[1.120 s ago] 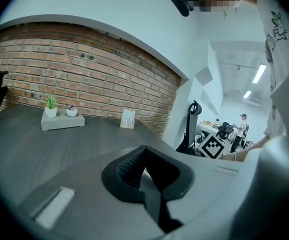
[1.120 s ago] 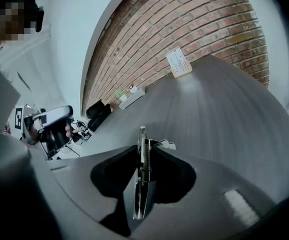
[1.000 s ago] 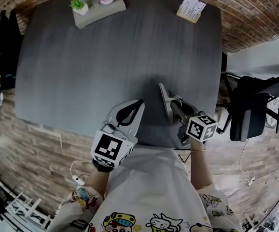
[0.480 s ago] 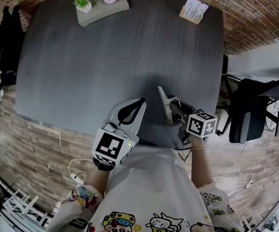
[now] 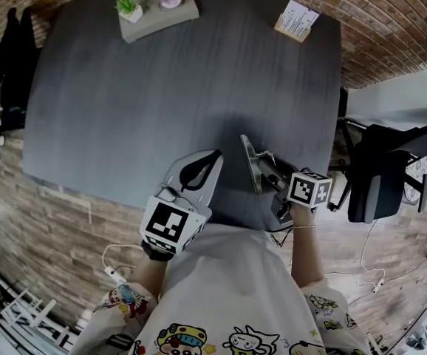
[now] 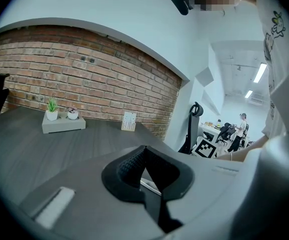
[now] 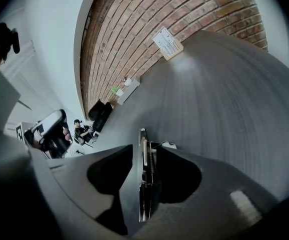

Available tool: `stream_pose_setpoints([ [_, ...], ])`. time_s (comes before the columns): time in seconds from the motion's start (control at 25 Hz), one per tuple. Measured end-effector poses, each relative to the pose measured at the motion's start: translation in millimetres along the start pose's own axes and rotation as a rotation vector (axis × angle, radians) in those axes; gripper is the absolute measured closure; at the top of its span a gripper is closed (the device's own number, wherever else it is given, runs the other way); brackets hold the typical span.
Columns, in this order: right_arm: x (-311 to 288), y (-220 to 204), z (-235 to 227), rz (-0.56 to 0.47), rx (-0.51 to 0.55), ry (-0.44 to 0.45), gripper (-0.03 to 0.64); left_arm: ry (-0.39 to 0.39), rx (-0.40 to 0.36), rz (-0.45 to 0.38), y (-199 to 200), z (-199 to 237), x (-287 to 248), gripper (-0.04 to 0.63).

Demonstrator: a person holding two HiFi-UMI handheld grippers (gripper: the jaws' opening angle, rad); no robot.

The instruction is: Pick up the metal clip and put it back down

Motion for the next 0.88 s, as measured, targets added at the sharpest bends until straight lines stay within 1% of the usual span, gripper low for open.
stream_pose_setpoints([
  [0.08,1.8,2.2,-1.9,-0.015,-0.023,0.001,0.452,0.002,0.0,-0.002,1.0,0.0,-0.5,0.593],
  [0.28,6.4,4.4,-2.6,-0.027,-0.023,-0.006,0.419,0.012,-0.005,-0.006,3.6,1.8,-0.5,0.592],
  [0.56,15.6,9.4,-0.3,-0.075,-0.008,-0.018,0.41,0.02,-0.017,-0.022,10.3,4.3,0.9,0.592],
  [0.72,24.1,15.3,4.5,-0.113,0.028,-0.025,0.41,0.016,-0.024,-0.039,11.6,3.2,3.7,0.592],
  [0.88,33.8,26.7,14.9,-0.172,0.082,-0.024,0.41,0.017,-0.035,-0.056,14.3,2.2,8.4,0.594],
])
Point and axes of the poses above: the fingertips, and each gripper's own axes: x backward along the fingers, z to its left, y out of its top, the point moved 9 cm from there along x, backward along the fingers, and after that the axes turned 12 degrees about -z, right-handed, at the moved point
